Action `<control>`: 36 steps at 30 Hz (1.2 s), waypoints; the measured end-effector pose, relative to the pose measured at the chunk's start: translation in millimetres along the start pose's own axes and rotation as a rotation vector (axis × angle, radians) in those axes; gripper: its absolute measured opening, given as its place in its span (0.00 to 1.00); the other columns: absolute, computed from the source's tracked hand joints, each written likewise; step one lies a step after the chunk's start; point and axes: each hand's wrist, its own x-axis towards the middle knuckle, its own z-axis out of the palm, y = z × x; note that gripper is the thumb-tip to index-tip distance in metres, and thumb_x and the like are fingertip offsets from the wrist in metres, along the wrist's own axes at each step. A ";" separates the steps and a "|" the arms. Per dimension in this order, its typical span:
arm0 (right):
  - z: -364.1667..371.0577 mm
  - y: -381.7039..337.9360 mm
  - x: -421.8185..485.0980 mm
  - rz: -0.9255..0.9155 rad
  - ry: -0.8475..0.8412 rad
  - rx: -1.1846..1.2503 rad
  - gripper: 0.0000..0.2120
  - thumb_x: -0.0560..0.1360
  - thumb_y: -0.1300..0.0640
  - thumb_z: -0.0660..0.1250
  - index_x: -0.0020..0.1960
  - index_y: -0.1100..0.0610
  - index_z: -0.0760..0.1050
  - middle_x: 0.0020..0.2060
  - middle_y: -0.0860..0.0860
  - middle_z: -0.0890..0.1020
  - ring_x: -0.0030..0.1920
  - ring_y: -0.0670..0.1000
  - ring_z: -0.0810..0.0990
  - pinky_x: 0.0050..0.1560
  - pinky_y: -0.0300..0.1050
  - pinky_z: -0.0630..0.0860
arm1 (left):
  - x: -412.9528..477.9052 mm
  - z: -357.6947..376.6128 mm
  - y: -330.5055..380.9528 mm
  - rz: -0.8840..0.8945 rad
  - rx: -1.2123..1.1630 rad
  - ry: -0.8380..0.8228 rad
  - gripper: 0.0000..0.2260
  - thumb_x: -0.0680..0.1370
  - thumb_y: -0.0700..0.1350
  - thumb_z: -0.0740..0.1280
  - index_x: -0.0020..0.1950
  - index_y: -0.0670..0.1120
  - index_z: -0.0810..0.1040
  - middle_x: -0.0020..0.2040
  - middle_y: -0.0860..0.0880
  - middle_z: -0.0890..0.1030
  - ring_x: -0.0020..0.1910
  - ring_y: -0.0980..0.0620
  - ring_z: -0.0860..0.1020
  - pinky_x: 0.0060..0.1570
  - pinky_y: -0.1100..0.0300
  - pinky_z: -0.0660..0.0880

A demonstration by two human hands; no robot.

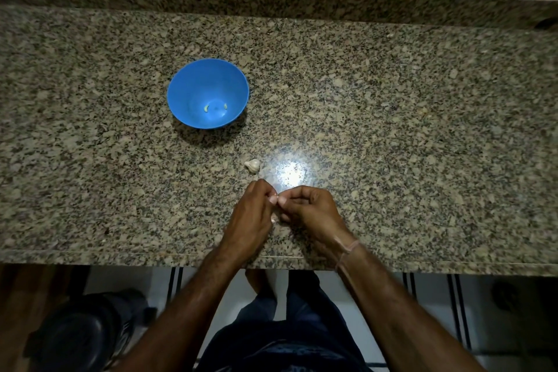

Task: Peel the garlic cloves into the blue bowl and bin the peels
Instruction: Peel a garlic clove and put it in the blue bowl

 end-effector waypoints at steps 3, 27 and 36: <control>-0.5 0.1 8.4 -0.139 0.067 -0.289 0.04 0.75 0.65 0.77 0.46 0.65 0.84 0.37 0.58 0.87 0.35 0.49 0.84 0.36 0.42 0.81 | 0.3 3.8 -2.4 -0.067 -0.009 0.052 0.06 0.84 0.42 0.63 0.49 0.50 0.71 0.47 0.52 0.73 0.42 0.60 0.72 0.35 0.68 0.64; 19.4 1.7 17.3 -0.366 0.243 -1.015 0.06 0.74 0.63 0.73 0.39 0.54 0.83 0.34 0.47 0.85 0.36 0.48 0.83 0.40 0.47 0.82 | -8.1 9.9 -9.8 -0.139 0.185 0.176 0.10 0.78 0.45 0.73 0.56 0.50 0.74 0.53 0.51 0.74 0.49 0.48 0.76 0.41 0.50 0.76; -0.5 -2.0 4.5 -0.029 -0.027 -0.109 0.07 0.77 0.67 0.74 0.52 0.71 0.81 0.41 0.67 0.84 0.40 0.58 0.81 0.49 0.55 0.83 | -8.1 2.6 -1.2 -0.319 -0.375 0.141 0.03 0.80 0.46 0.71 0.49 0.51 0.84 0.40 0.54 0.85 0.41 0.57 0.83 0.42 0.59 0.79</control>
